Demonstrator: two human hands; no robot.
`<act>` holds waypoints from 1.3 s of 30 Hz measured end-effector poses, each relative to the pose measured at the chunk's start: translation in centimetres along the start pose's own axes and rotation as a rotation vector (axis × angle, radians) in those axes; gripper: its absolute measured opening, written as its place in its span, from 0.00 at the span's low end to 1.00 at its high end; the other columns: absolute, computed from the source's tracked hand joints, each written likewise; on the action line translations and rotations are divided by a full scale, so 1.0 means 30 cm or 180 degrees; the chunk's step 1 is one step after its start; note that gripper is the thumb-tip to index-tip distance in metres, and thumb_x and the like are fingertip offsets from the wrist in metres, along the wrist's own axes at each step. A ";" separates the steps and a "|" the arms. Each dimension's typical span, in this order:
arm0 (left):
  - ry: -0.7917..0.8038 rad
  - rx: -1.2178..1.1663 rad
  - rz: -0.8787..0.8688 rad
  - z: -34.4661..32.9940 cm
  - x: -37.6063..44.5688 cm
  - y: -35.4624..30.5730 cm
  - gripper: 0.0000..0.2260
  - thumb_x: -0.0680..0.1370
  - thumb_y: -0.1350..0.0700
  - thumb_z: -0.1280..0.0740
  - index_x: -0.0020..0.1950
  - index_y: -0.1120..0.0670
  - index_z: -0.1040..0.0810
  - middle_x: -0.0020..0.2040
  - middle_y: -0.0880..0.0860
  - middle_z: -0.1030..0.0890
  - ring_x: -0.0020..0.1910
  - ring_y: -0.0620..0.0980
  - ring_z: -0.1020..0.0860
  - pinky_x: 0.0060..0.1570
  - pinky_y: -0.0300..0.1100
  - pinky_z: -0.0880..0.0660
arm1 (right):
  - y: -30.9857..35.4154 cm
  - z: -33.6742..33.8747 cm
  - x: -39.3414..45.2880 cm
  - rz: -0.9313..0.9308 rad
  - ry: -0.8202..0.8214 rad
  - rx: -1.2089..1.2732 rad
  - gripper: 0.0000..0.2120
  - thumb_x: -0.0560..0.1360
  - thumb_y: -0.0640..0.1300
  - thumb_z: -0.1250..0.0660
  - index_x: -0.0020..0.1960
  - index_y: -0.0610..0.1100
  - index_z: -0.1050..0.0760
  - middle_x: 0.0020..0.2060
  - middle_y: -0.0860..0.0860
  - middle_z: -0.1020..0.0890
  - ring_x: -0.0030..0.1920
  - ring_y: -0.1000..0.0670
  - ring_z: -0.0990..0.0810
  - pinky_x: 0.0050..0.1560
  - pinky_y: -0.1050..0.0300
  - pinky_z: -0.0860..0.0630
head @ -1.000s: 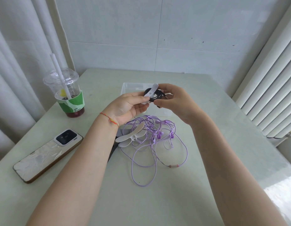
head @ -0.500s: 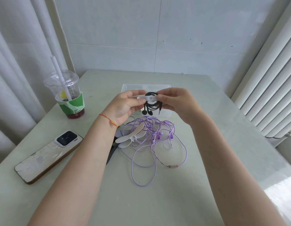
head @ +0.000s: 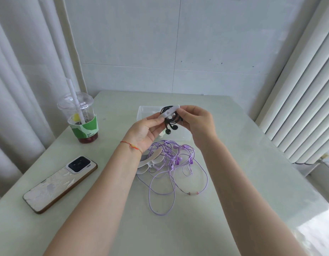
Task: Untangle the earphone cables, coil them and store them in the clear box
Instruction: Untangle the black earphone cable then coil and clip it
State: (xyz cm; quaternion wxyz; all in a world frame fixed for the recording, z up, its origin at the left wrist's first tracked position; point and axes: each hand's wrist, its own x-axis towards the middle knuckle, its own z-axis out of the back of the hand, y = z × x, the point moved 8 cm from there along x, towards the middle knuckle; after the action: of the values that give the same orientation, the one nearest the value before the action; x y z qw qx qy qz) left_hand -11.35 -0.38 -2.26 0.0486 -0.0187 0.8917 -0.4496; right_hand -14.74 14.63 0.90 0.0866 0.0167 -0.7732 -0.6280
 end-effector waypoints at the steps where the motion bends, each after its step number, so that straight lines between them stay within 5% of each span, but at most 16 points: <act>1: -0.0022 -0.0080 0.0007 -0.002 -0.004 0.000 0.09 0.77 0.70 0.38 0.50 0.60 0.20 0.40 0.52 0.15 0.40 0.46 0.16 0.48 0.35 0.20 | 0.007 -0.003 -0.006 0.0024 -0.0030 0.0006 0.07 0.74 0.34 0.30 0.51 0.32 0.20 0.44 0.36 0.16 0.43 0.43 0.17 0.52 0.50 0.19; 9: -0.0125 -0.0229 -0.0089 -0.016 -0.046 -0.010 0.09 0.78 0.68 0.37 0.47 0.59 0.19 0.39 0.51 0.15 0.38 0.44 0.16 0.43 0.33 0.21 | 0.033 -0.010 -0.035 0.0213 -0.0407 -0.0642 0.02 0.71 0.37 0.28 0.40 0.40 0.20 0.35 0.44 0.18 0.35 0.48 0.21 0.48 0.47 0.19; 16: -0.0228 0.0259 -0.0141 0.018 -0.034 -0.039 0.08 0.77 0.69 0.37 0.50 0.60 0.20 0.38 0.54 0.16 0.37 0.48 0.17 0.44 0.37 0.20 | 0.030 -0.018 -0.021 -0.0097 0.0050 -0.0458 0.13 0.73 0.43 0.27 0.44 0.31 0.22 0.41 0.37 0.15 0.44 0.38 0.15 0.50 0.48 0.18; 21: -0.0084 0.0391 -0.0202 0.000 -0.031 -0.062 0.08 0.77 0.70 0.37 0.48 0.60 0.21 0.38 0.54 0.16 0.38 0.48 0.17 0.44 0.38 0.20 | 0.008 -0.040 -0.018 -0.0482 0.0520 0.0107 0.05 0.76 0.38 0.31 0.47 0.36 0.24 0.41 0.39 0.16 0.41 0.41 0.16 0.44 0.52 0.18; 24: -0.0160 0.0527 -0.0281 0.018 -0.018 -0.080 0.09 0.75 0.72 0.36 0.47 0.60 0.21 0.36 0.53 0.16 0.37 0.48 0.17 0.43 0.38 0.20 | -0.002 -0.041 -0.008 -0.0533 0.0668 -0.0227 0.05 0.77 0.37 0.33 0.50 0.36 0.22 0.42 0.40 0.16 0.40 0.44 0.15 0.44 0.53 0.18; 27: -0.0268 0.0764 -0.0417 0.039 0.002 -0.098 0.10 0.75 0.73 0.36 0.47 0.60 0.21 0.35 0.52 0.16 0.36 0.47 0.17 0.42 0.37 0.20 | 0.017 -0.024 0.023 -0.0201 0.0490 -0.1144 0.06 0.74 0.39 0.30 0.48 0.36 0.18 0.41 0.40 0.15 0.40 0.46 0.15 0.50 0.50 0.18; 31: -0.0414 0.0978 -0.0544 0.048 0.030 -0.116 0.09 0.74 0.73 0.33 0.46 0.60 0.21 0.39 0.55 0.18 0.36 0.47 0.18 0.46 0.38 0.19 | 0.043 -0.041 0.053 0.0214 0.0385 -0.2033 0.05 0.72 0.42 0.27 0.42 0.41 0.18 0.35 0.43 0.15 0.39 0.43 0.15 0.45 0.50 0.18; 35: -0.0756 0.1402 -0.0858 0.067 0.063 -0.158 0.08 0.72 0.69 0.30 0.46 0.57 0.20 0.42 0.56 0.18 0.40 0.50 0.19 0.50 0.42 0.20 | 0.091 -0.026 0.106 0.0440 0.0000 -0.2155 0.06 0.72 0.42 0.28 0.39 0.42 0.20 0.31 0.46 0.17 0.30 0.49 0.20 0.36 0.56 0.22; 39: -0.1389 0.2573 -0.1439 0.111 0.066 -0.219 0.10 0.72 0.63 0.32 0.41 0.48 0.19 0.37 0.46 0.20 0.36 0.43 0.24 0.40 0.31 0.27 | 0.097 0.013 0.199 0.0545 -0.0472 -0.2099 0.07 0.72 0.42 0.29 0.36 0.44 0.22 0.31 0.48 0.18 0.30 0.51 0.21 0.35 0.55 0.24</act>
State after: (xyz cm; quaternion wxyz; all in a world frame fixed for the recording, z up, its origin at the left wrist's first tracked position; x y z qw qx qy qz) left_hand -13.04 -7.09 0.91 0.1386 -0.2842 0.5893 -0.7435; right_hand -20.44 14.84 4.35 0.0833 -0.1227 -0.5315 -0.8339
